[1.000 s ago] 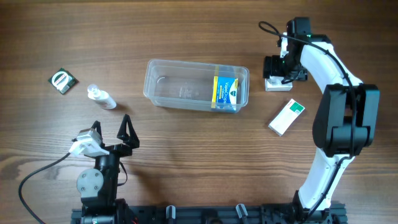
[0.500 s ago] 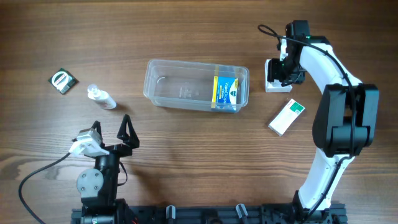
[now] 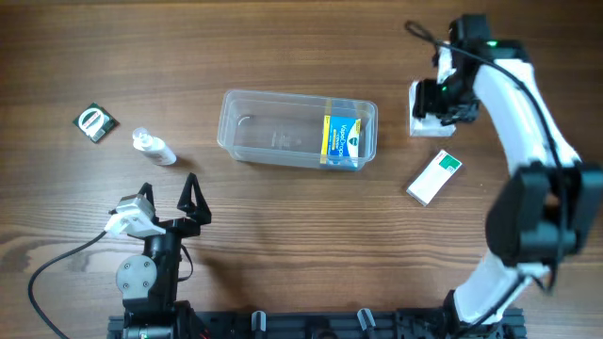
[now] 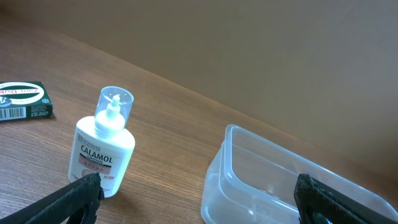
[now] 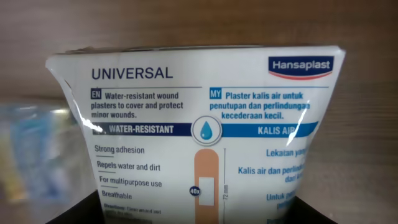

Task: Pack container
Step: 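Move right gripper to the white Hansaplast box and grasp it, then carry the Hansaplast box with right gripper over the container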

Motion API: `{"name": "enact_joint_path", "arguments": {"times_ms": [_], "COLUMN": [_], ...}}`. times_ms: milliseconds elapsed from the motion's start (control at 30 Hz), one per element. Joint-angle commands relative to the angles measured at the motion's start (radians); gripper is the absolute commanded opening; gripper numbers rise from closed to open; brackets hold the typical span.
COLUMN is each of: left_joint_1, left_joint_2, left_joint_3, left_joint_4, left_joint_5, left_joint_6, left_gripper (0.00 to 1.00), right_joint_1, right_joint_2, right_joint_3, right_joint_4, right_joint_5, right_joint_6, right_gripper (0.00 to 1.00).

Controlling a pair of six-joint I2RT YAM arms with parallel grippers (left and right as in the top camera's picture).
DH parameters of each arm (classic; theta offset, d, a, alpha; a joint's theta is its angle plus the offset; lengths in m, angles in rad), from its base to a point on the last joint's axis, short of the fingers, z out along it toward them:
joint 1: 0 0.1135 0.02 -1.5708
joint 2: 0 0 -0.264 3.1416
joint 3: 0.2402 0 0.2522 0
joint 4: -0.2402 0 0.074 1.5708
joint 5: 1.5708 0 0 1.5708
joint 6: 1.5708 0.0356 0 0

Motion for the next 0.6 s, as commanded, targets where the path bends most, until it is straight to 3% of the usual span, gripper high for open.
{"name": "enact_joint_path", "arguments": {"times_ms": [0,200,567], "left_joint_1": [0.008,0.008,0.008], "left_joint_2": [-0.005,-0.005,-0.005], "left_joint_3": [-0.003,-0.003,-0.003], "left_joint_4": [-0.007,-0.007,-0.007], "left_joint_5": [-0.006,-0.006,-0.006], "left_joint_6": [0.002,0.001,0.002], "left_gripper": [1.00,1.00,1.00], "right_joint_1": [0.034,0.143,0.367], "right_joint_2": [-0.139,-0.223,-0.187], "right_joint_3": [0.032,0.032,-0.086], "right_joint_4": [-0.020,-0.027,0.120], "right_joint_5": [-0.161,-0.269,-0.119], "right_joint_6": [0.015,0.061,0.311], "right_gripper": [0.66,0.67,0.70]}}
